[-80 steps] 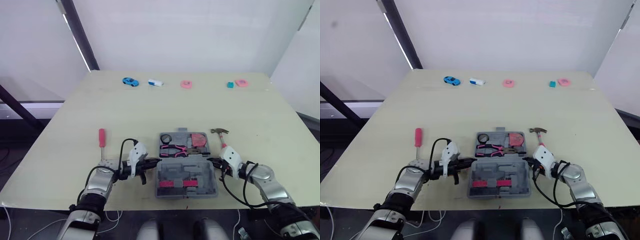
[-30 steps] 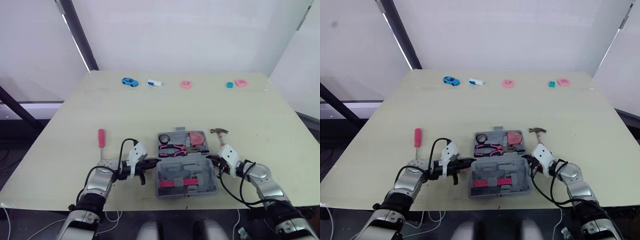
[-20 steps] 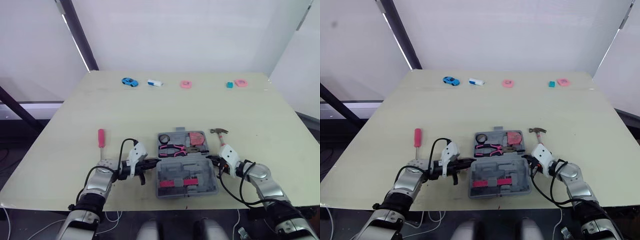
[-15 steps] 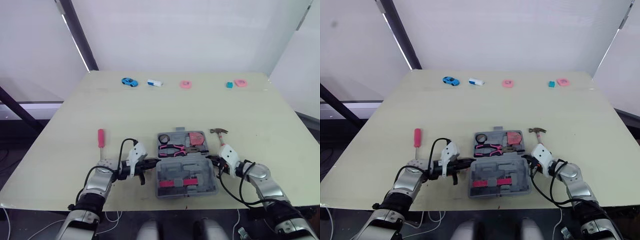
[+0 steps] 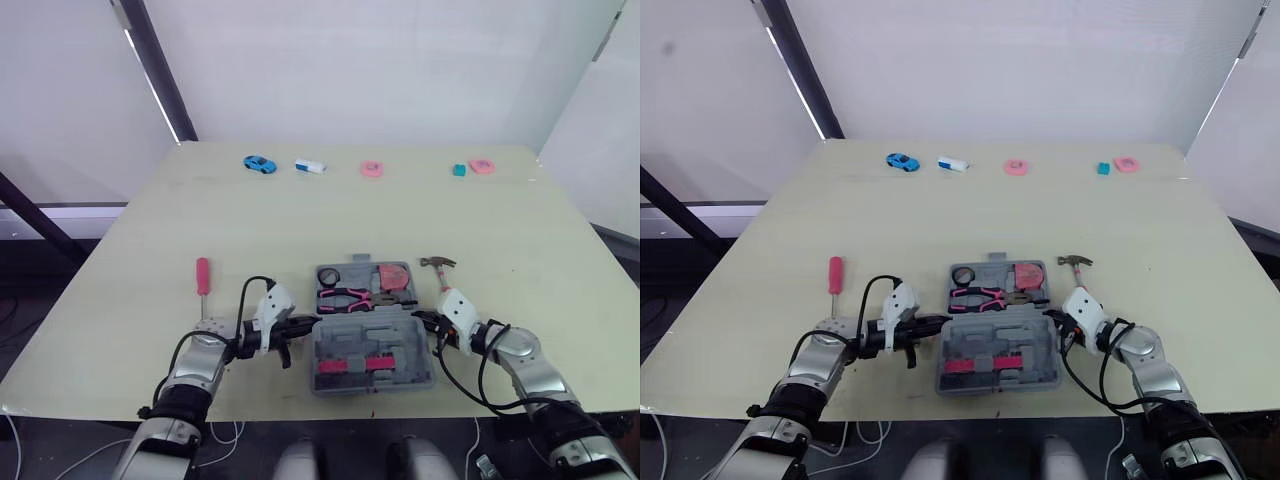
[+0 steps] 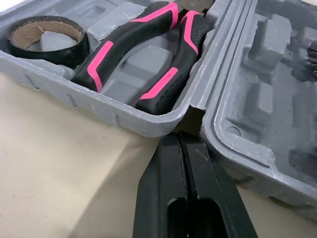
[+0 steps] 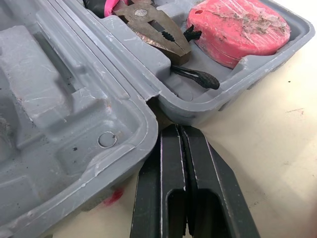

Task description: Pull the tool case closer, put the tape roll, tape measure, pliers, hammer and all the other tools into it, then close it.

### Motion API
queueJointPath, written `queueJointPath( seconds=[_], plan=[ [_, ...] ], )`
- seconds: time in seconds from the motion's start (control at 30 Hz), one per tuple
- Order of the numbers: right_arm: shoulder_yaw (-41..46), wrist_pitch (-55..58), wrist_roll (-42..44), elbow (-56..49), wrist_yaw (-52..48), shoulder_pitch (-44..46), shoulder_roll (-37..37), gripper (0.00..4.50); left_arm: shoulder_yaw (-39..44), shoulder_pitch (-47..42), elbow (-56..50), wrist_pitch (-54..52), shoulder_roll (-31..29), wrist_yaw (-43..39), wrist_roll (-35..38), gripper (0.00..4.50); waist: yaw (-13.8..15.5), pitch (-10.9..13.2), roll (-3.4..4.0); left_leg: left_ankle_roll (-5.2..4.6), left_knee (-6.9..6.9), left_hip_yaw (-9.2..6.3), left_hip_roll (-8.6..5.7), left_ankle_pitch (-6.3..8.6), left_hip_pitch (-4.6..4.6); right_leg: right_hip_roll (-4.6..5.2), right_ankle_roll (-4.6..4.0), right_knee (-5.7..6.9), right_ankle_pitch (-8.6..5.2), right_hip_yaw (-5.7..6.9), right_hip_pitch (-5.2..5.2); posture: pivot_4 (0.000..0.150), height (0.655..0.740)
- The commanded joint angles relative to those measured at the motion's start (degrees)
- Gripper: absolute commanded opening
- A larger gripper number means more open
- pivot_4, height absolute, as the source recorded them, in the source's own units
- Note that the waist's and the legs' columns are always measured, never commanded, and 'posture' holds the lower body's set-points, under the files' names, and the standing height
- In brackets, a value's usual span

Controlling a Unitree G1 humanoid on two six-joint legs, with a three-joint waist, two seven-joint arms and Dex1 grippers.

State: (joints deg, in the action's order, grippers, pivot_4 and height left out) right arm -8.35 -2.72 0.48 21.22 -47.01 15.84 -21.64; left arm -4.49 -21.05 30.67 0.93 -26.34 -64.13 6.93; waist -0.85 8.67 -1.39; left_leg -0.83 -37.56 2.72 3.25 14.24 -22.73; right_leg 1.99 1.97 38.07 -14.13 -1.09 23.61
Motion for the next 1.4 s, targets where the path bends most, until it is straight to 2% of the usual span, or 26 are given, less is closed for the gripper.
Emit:
queueJointPath(
  seconds=[0.03, 0.77, 1.4],
  plan=[
    [-2.6, -0.2, 0.2, -2.0, -1.4, 0.4, 1.4, 0.03, -0.2, -1.3, -0.2, 1.5, 1.1, 0.6, 0.6, 0.0, 0.0, 0.0, 0.0, 0.0, 0.0, 0.0, 0.0, 0.0, 0.0, 0.0, 0.0, 0.0, 0.0, 0.0, 0.0, 0.15, 0.74],
    [-3.3, 0.4, -0.2, -2.1, -2.1, -0.5, 1.0, 0.03, -1.1, 1.2, -2.9, 0.5, 0.3, -1.0, 0.6, 0.0, -0.2, 0.0, -0.01, 0.0, 0.0, 0.01, 0.0, 0.0, 0.01, -0.01, 0.0, -0.01, 0.0, -0.02, 0.0, 0.15, 0.74],
    [0.2, 0.0, 1.7, -3.5, -1.5, -1.9, -3.3, 0.03, 0.3, 1.7, -2.2, 1.1, -0.8, 0.1, 0.9, 0.0, 0.0, 0.0, -0.01, 0.0, 0.0, 0.01, 0.0, 0.0, -0.01, 0.0, 0.0, -0.03, 0.0, -0.01, 0.0, 0.15, 0.74]
  ],
)
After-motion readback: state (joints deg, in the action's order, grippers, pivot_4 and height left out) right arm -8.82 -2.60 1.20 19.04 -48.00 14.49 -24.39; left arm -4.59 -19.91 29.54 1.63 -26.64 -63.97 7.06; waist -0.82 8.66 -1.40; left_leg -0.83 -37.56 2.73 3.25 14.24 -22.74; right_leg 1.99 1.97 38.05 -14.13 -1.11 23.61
